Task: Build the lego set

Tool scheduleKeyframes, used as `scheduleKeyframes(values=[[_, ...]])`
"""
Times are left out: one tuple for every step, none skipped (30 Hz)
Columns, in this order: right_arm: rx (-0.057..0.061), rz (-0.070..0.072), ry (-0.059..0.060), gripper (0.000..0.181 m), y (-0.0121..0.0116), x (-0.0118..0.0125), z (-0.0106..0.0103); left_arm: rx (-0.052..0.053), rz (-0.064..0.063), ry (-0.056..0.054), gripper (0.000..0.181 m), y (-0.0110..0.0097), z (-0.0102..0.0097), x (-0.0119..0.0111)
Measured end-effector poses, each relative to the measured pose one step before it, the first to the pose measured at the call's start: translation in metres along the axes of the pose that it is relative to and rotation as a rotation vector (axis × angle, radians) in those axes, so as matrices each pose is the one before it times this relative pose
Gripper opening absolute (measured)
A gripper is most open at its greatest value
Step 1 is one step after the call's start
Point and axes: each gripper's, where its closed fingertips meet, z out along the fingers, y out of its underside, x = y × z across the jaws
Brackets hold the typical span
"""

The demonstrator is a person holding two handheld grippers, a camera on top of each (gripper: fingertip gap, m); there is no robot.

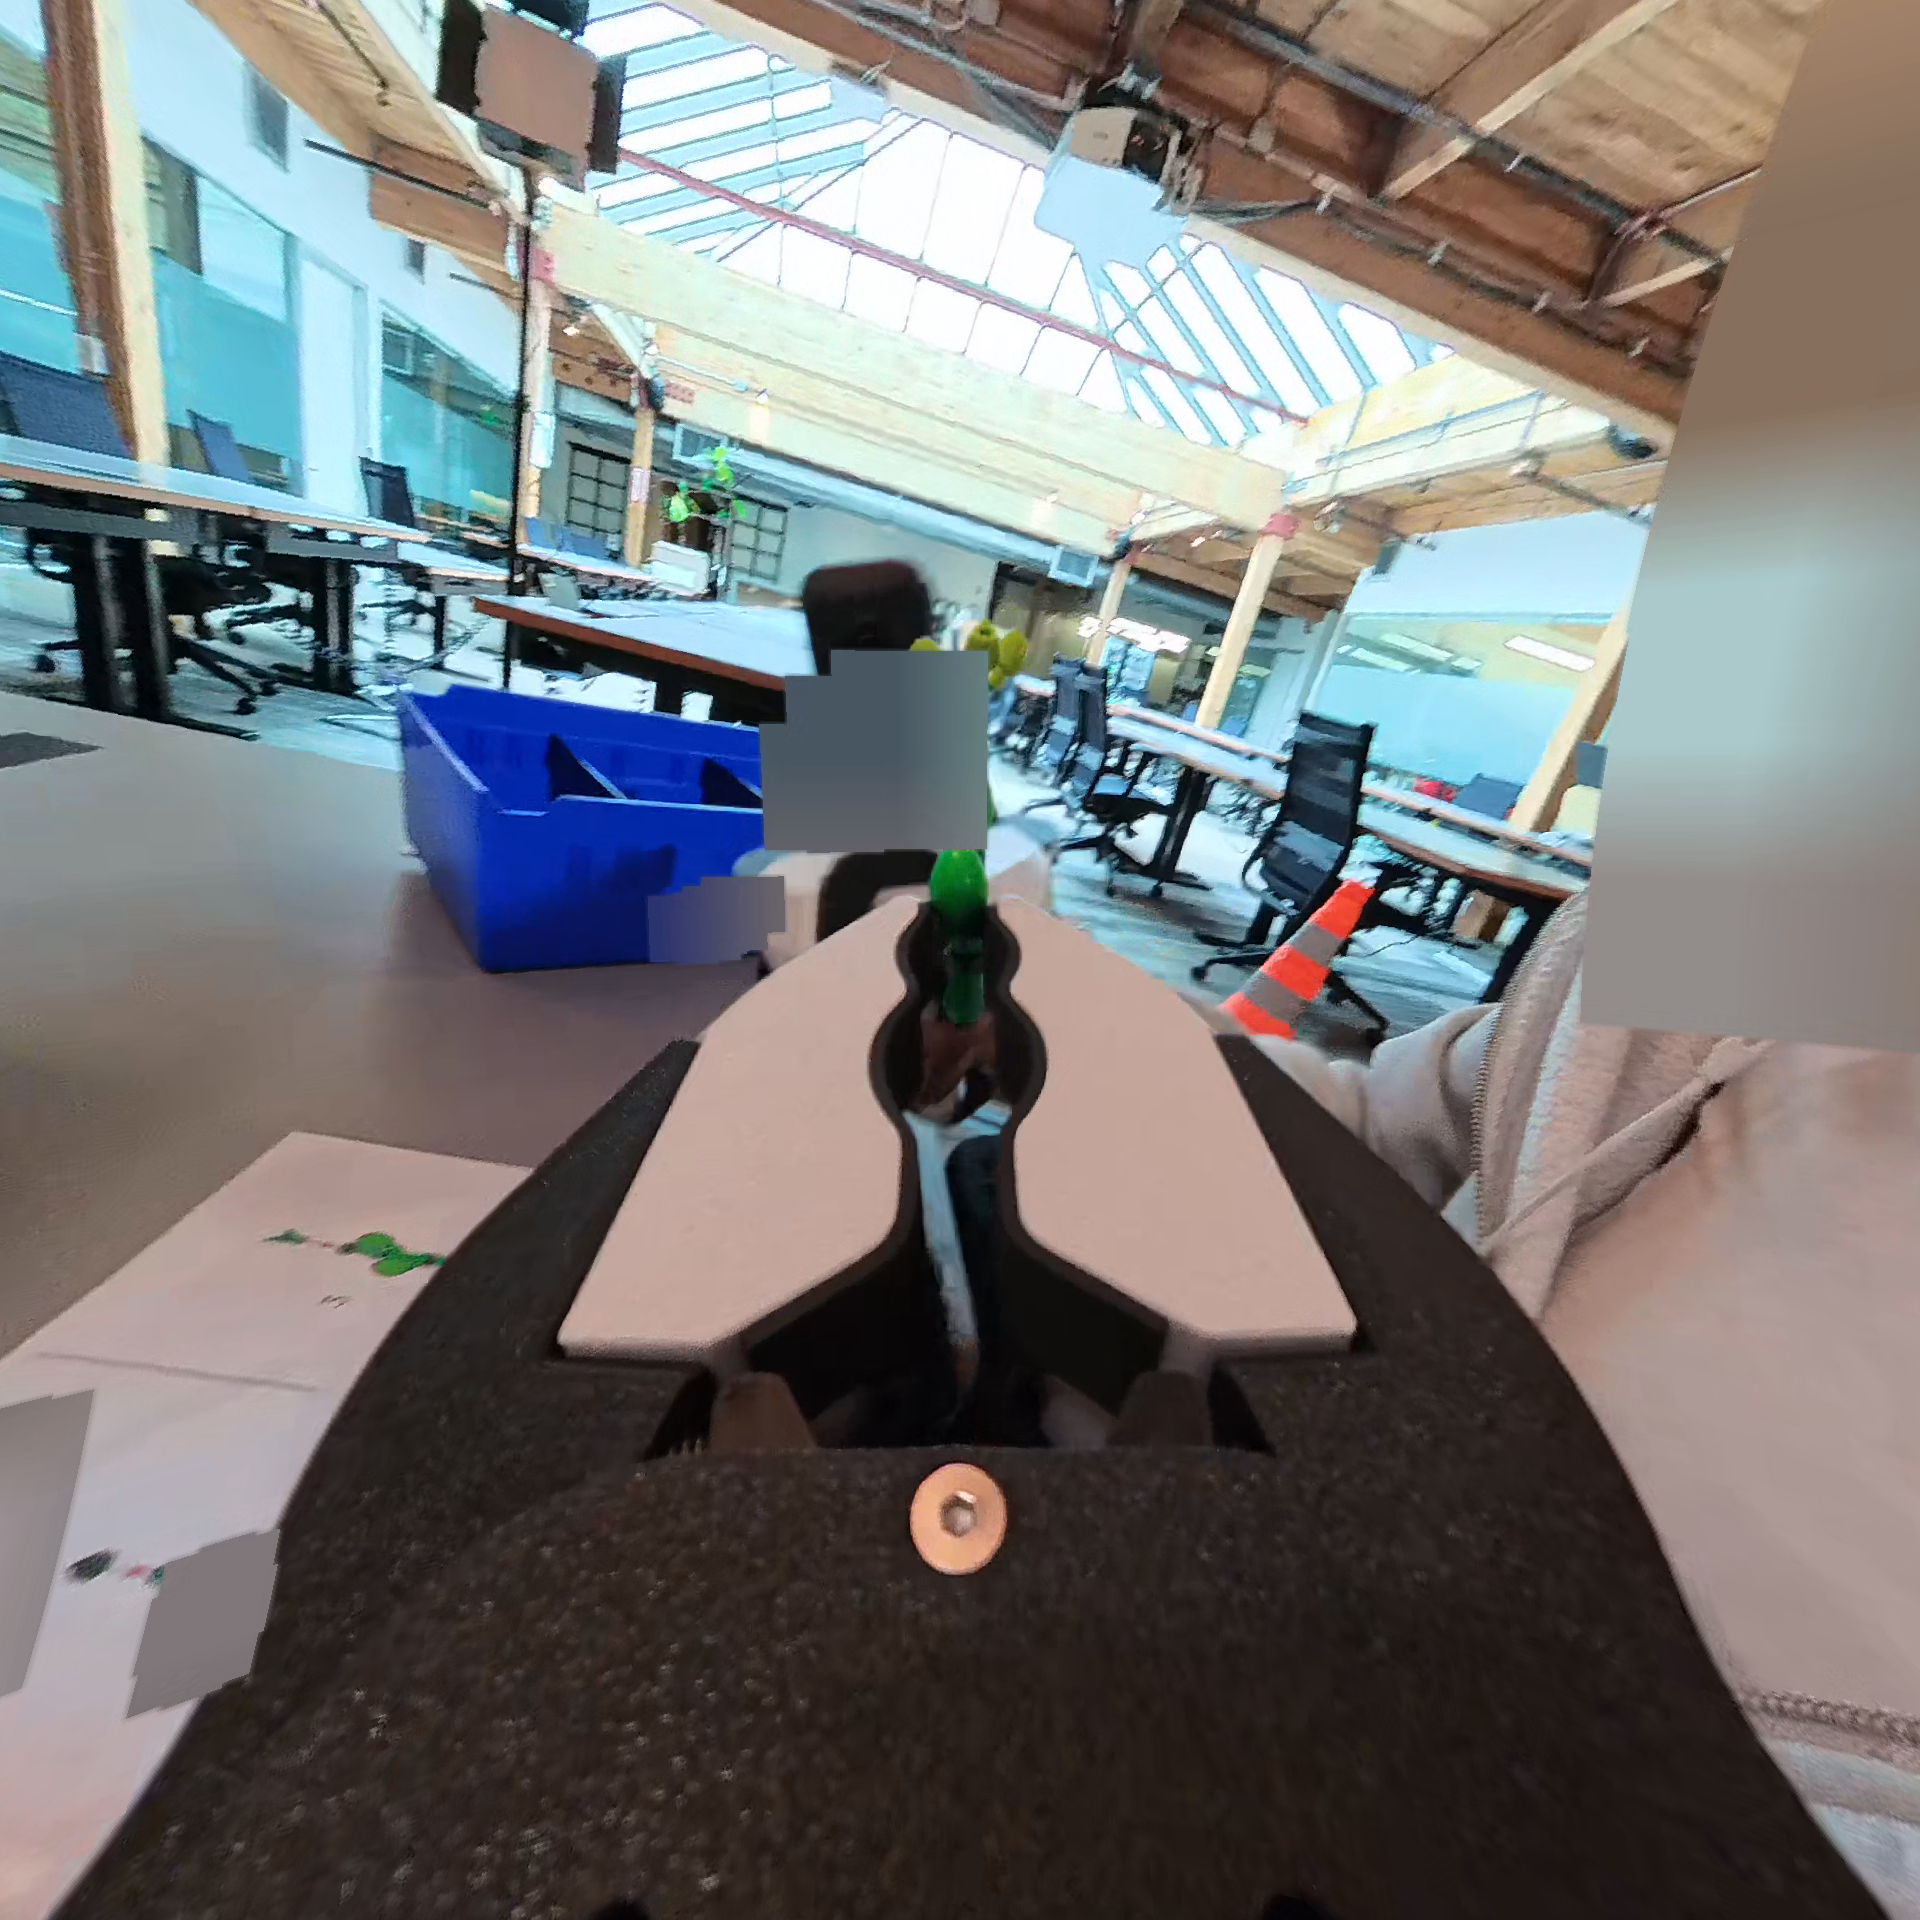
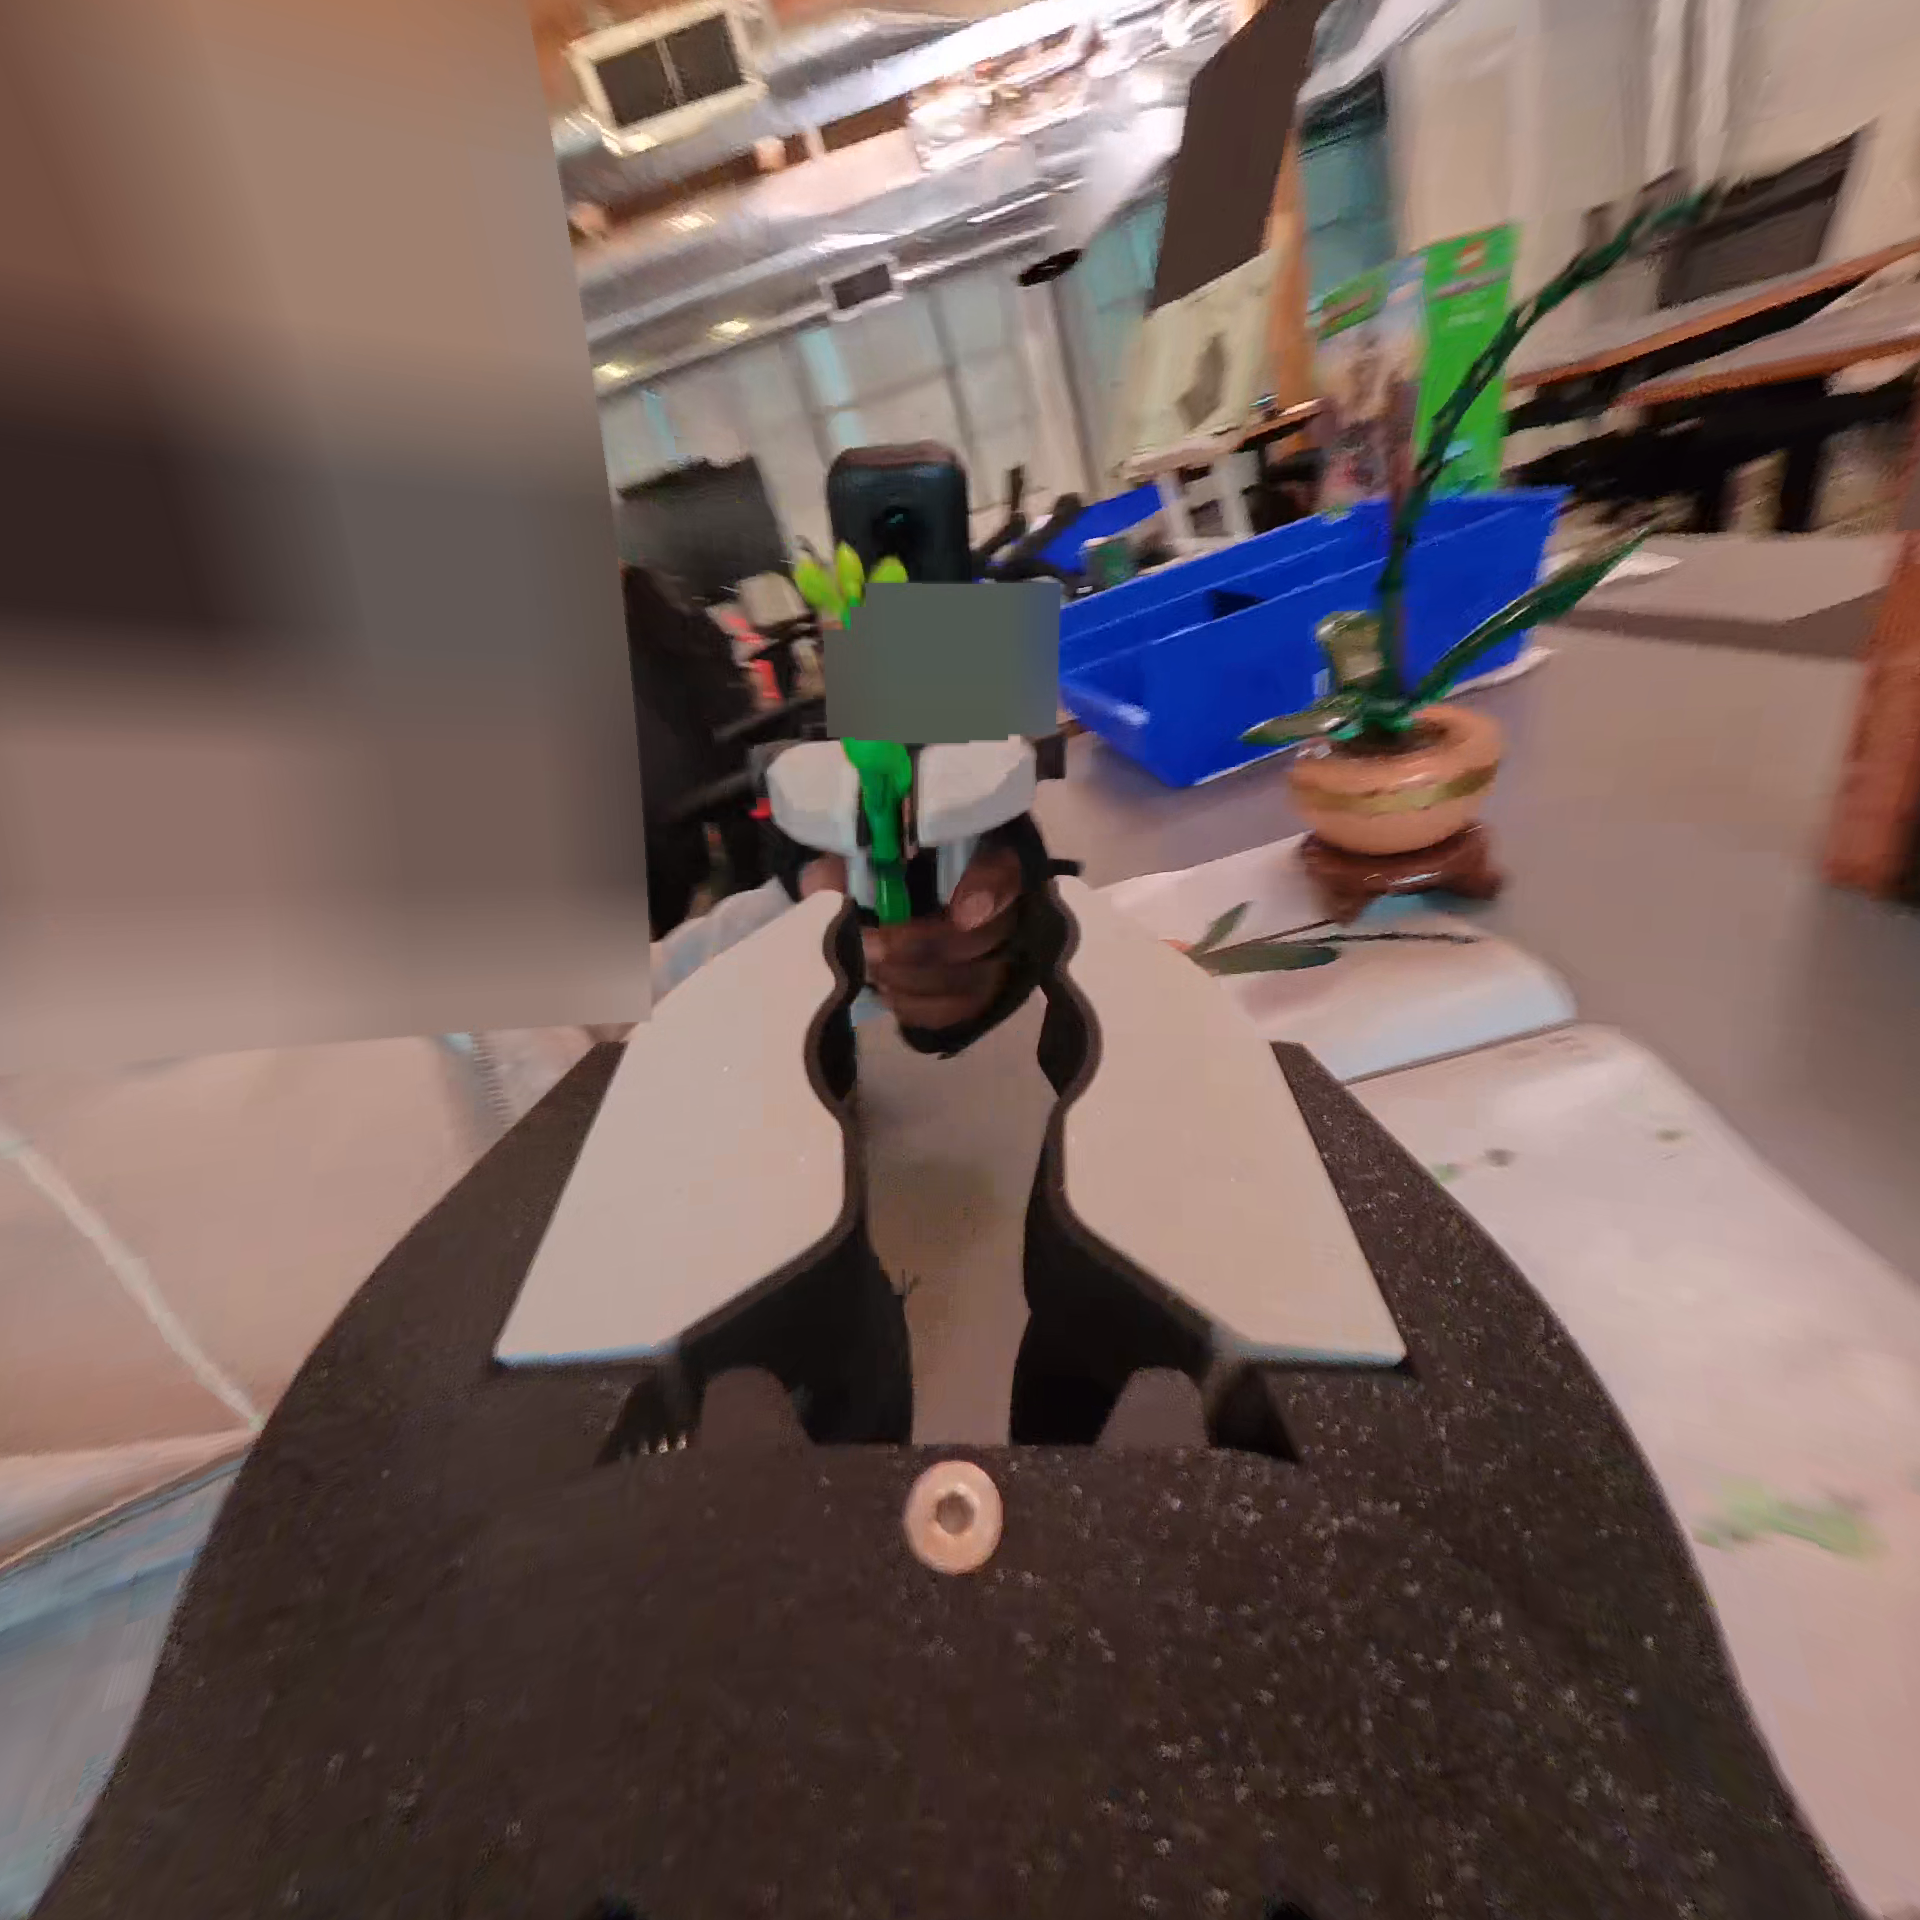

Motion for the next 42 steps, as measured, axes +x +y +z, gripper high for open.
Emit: scheduleKeyframes(values=[[-0.0044,-0.0543,0.0364,0.03,-0.00642,-0.00073,-0.00025,-0.0159,0.0143,-0.0126,0.007,0.00128,-0.00104,-0.00164],[-0.0124,-0.0511,0.0316,0.029,-0.00574,-0.00077,0.00079,-0.0097,0.0074,-0.004,0.007,0.00079,-0.00052,-0.00051],[-0.0176,-0.0492,0.024,0.029,-0.0046,-0.00111,0.00172,-0.0076,0.0018,0.0014,0.007,0.00088,-0.00007,0.00015],[-0.0205,-0.0432,0.0061,0.028,-0.00337,-0.00274,0.00239,-0.008,-0.0013,0.0048,0.007,0.00118,0.00041,0.00064],[-0.0176,-0.0294,-0.0095,0.027,-0.00279,-0.00393,0.00277,-0.0071,-0.0017,0.0048,0.007,0.00142,0.00073,0.00068],[-0.0157,-0.0135,-0.0186,0.025,-0.00188,-0.00393,0.00269,-0.0061,-0.0009,0.0028,0.007,0.00152,0.00094,0.00041],[-0.0189,-0.0001,-0.0231,0.022,-0.00039,-0.00349,0.00246,-0.006,-0.001,0.0018,0.007,0.00135,0.00081,0.0002],[-0.0212,0.0092,-0.0177,0.02,0.00114,-0.00191,0.00216,-0.0051,-0.0015,0.0016,0.007,0.00123,0.00087,0.00022],[-0.0165,0.0124,-0.0057,0.017,0.00144,0.00027,0.00181,-0.0038,-0.0005,0.0025,0.007,0.00095,0.00065,0.00042],[-0.0084,0.0073,-0.0061,0.015,0.00115,0.00037,0.00134,-0.0045,0.0011,0.0039,0.007,0.00078,0.00067,0.0007],[-0.0009,-0.0003,-0.0115,0.01,0.00049,-0.00081,0.00065,-0.0059,0.002,0.0027,0.007,0.00089,0.00061,0.00062],[0.0033,-0.0031,-0.0016,0.008,-0.00012,0.00016,0.00008,-0.006,0.0026,0.0017,0.007,0.00076,0.00045,0.00037],[0.0023,-0.0048,-0.0004,0.007,-0.00006,0.00016,-0.00007,-0.0035,0.0025,0.0007,0.007,0.00039,0.00013,0.0003],[0.0017,-0.0045,-0.0021,0.007,-0.00016,-0.00033,-0.00012,-0.0012,0.0017,-0.0003,0.007,-0.0001,-0.00002,0.00003],[0.0026,-0.0038,-0.0011,0.007,-0.00019,-0.00019,0.00004,-0.0011,0.0015,0.0016,0.008,-0.00002,-0.00002,0.00027],[0.0052,-0.0024,0.0018,0.007,-0.00052,0.00042,-0.0002,0.0004,0.0013,0.0013,0.008,-0.00027,-0.00003,0.00007],[0.0093,-0.0006,0.0081,0.007,-0.00096,0.00187,-0.0006,0.0021,0.0011,-0.0009,0.009,-0.00054,-0.00008,-0.0003],[0.0151,0.0012,0.0123,0.006,-0.00172,0.00344,-0.00143,-0.0003,0.0019,-0.0076,0.013,-0.00031,-0.00059,-0.00143],[0.0176,0.0035,0.0173,0.006,-0.00213,0.00551,-0.00236,-0.0059,0.0061,-0.0203,0.018,0.00049,-0.00144,-0.00332],[0.0144,0.0032,0.0283,0.007,-0.00159,0.00864,-0.00317,-0.0108,0.0122,-0.0334,0.024,0.00128,-0.00272,-0.00474],[0.0115,0.0005,0.0391,0.007,-0.00082,0.012,-0.0034,-0.0154,0.017,-0.0413,0.028,0.00199,-0.00417,-0.00559],[0.0109,0.001,0.0449,0.007,0.0002,0.01435,-0.00327,-0.0201,0.0214,-0.0423,0.032,0.00265,-0.0055,-0.0051],[0.0158,0.0067,0.0414,0.007,0.0008,0.0153,-0.00247,-0.0202,0.0253,-0.0402,0.034,0.00285,-0.0064,-0.00416],[0.0126,0.0111,0.0329,0.006,0.00213,0.01483,-0.00113,-0.0147,0.0258,-0.0385,0.034,0.00223,-0.00678,-0.0037],[0.0084,0.0108,0.032,0.006,0.00311,0.01494,0.00005,-0.012,0.023,-0.0379,0.034,0.002,-0.00661,-0.00357],[0.006,0.0077,0.0348,0.006,0.00373,0.01531,0.00133,-0.0133,0.02,-0.0369,0.034,0.00229,-0.00651,-0.00343],[-0.0047,0.0051,0.0295,0.006,0.00538,0.01455,0.00277,-0.016,0.0193,-0.0347,0.034,0.00314,-0.00628,-0.00322],[-0.0157,0.0086,0.0261,0.006,0.00708,0.01431,0.00365,-0.018,0.0223,-0.0304,0.034,0.00401,-0.00599,-0.00253],[-0.018,0.0153,0.0273,0.006,0.00726,0.01415,0.00412,-0.0195,0.027,-0.0264,0.033,0.00478,-0.00553,-0.0019],[-0.0164,0.0124,0.0205,0.006,0.00657,0.01267,0.00476,-0.0207,0.0315,-0.0239,0.033,0.00555,-0.00508,-0.00108],[-0.0131,0.0094,0.0201,0.006,0.00593,0.01218,0.00477,-0.0202,0.0346,-0.0227,0.033,0.00592,-0.00439,-0.00059],[-0.0134,0.0089,0.0251,0.006,0.0061,0.01213,0.005,-0.0185,0.0322,-0.0225,0.032,0.00606,-0.00385,-0.00043],[-0.0172,0.0142,0.0222,0.006,0.00655,0.01099,0.00527,-0.0177,0.0242,-0.0204,0.032,0.00623,-0.00303,-0.00019],[-0.0237,0.0169,0.0201,0.006,0.00667,0.00988,0.00565,-0.0156,0.0169,-0.0131,0.032,0.0057,-0.00208,0.00035],[-0.0308,0.0152,0.0254,0.006,0.00702,0.00962,0.00556,-0.0098,0.0117,-0.0065,0.032,0.00469,-0.00125,0.00075],[-0.0351,0.0077,0.0248,0.006,0.00641,0.00833,0.00539,-0.0053,0.008,-0.0058,0.032,0.00347,-0.00081,0.00044],[-0.0337,-0.0061,0.0199,0.006,0.0054,0.00637,0.00535,-0.0044,0.0079,-0.007,0.032,0.00275,-0.00048,-0.00014],[-0.0358,-0.0135,0.0228,0.006,0.00491,0.0055,0.0052,-0.0047,0.0119,-0.0042,0.032,0.00229,-0.00027,0.00003],[-0.0312,-0.0195,0.0157,0.006,0.00384,0.00358,0.00538,-0.0044,0.016,-0.0004,0.032,0.00188,-0.00004,0.00025],[-0.028,-0.0177,0.0092,0.006,0.00305,0.00226,0.00524,-0.0044,0.0157,-0.0011,0.032,0.00146,0.00005,0.00002],[-0.0242,-0.0104,0.0099,0.006,0.00225,0.00225,0.00476,-0.0061,0.0116,-0.0037,0.032,0.00142,0.00016,-0.00058],[-0.0067,-0.0032,0.002,0.006,0.00007,0.00122,0.00367,-0.0075,0.0066,-0.0029,0.032,0.0014,0.00025,-0.00075]])
